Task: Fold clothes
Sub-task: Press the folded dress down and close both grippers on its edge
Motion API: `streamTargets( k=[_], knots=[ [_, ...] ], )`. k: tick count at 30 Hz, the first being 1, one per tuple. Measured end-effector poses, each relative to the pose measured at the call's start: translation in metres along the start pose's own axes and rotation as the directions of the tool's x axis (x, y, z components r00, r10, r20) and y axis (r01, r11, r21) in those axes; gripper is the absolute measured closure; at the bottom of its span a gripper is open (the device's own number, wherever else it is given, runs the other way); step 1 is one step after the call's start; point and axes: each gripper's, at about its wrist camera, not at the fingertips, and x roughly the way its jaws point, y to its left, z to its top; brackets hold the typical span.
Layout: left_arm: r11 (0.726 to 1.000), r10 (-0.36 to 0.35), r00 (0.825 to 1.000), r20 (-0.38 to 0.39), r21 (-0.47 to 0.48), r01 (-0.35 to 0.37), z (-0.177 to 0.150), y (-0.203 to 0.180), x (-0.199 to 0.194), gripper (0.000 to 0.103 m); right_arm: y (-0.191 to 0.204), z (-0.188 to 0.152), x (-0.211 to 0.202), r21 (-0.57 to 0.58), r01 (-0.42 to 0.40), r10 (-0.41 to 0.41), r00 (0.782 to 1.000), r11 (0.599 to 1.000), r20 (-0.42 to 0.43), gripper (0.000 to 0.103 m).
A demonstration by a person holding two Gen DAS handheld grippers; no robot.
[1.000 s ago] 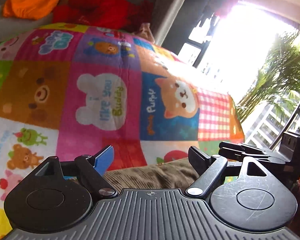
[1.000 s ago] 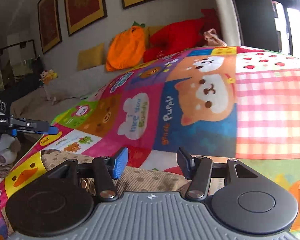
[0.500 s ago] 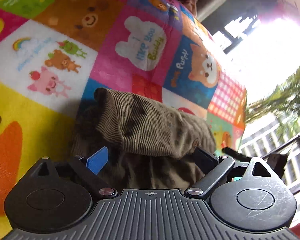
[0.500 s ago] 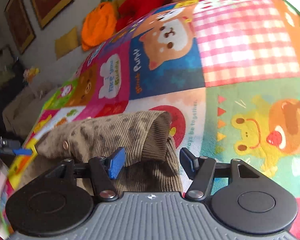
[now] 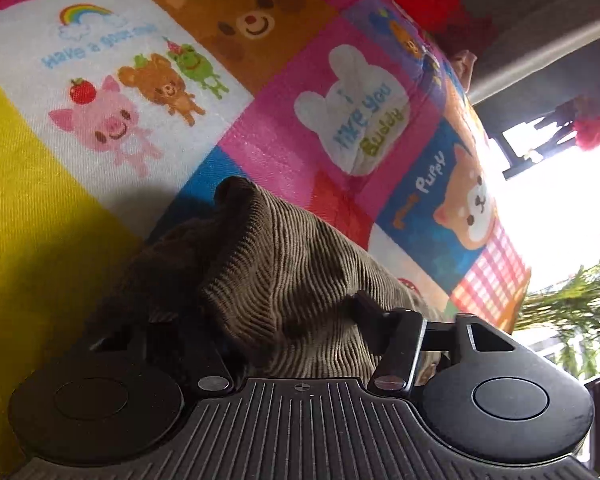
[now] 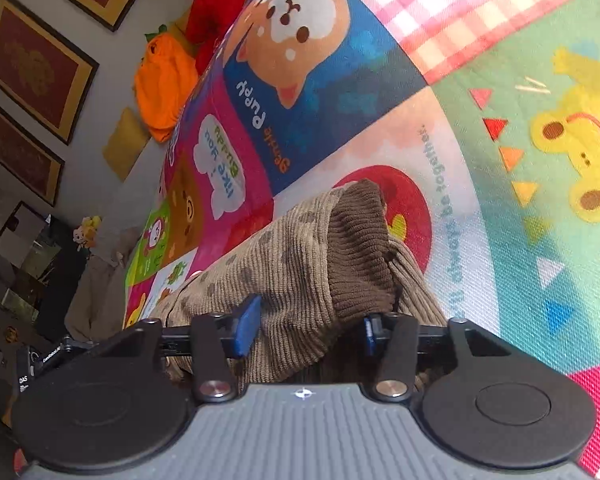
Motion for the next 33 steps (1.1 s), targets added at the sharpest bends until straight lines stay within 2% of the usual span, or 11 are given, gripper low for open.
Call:
streamTargets(
  k=[1,3,6,11,18,21,24,29,33],
  knots=[
    [0.999,0.009,1.000,0.014,0.031,-0.009,-0.003,-0.003,0.000,0.068,0.003,-0.001,-0.002,-0.020,0.005,-0.005,1.000,1.000,0.015,0.078],
    [0.994,0.017,0.999,0.043,0.104,-0.021,-0.011,-0.012,-0.007,0.081,0.009,-0.003,-0.008,-0.050,0.009,-0.007,0.999,0.999,0.043,0.086],
    [0.984,0.000,0.997,0.084,0.175,-0.015,-0.024,-0.022,-0.029,0.085,0.021,-0.010,-0.028,-0.119,0.005,0.005,0.996,0.993,0.087,0.089],
    [0.976,-0.084,0.991,0.107,0.211,0.060,-0.052,-0.023,-0.074,0.088,0.030,-0.028,-0.067,-0.153,-0.028,0.047,0.991,0.988,0.124,0.090],
    [0.951,-0.179,0.980,0.088,0.271,0.150,-0.105,-0.024,-0.138,0.088,0.046,-0.074,-0.141,-0.197,-0.085,0.117,0.981,0.977,0.155,0.090],
    [0.942,-0.160,0.985,0.058,0.308,0.135,-0.126,-0.022,-0.149,0.088,0.048,-0.096,-0.160,-0.223,-0.075,0.108,0.984,0.972,0.143,0.090],
    [0.950,-0.127,0.992,0.017,0.289,0.116,-0.142,-0.009,-0.140,0.088,0.037,-0.117,-0.159,-0.223,-0.028,0.055,0.992,0.974,0.117,0.090],
    [0.953,-0.106,0.994,0.020,0.288,0.095,-0.141,-0.003,-0.126,0.088,0.016,-0.137,-0.136,-0.245,0.052,-0.036,0.997,0.968,0.071,0.089],
    [0.954,-0.090,0.996,0.026,0.288,0.079,-0.139,0.000,-0.115,0.088,0.015,-0.132,-0.128,-0.252,0.068,-0.050,0.996,0.965,0.078,0.089]
  ],
)
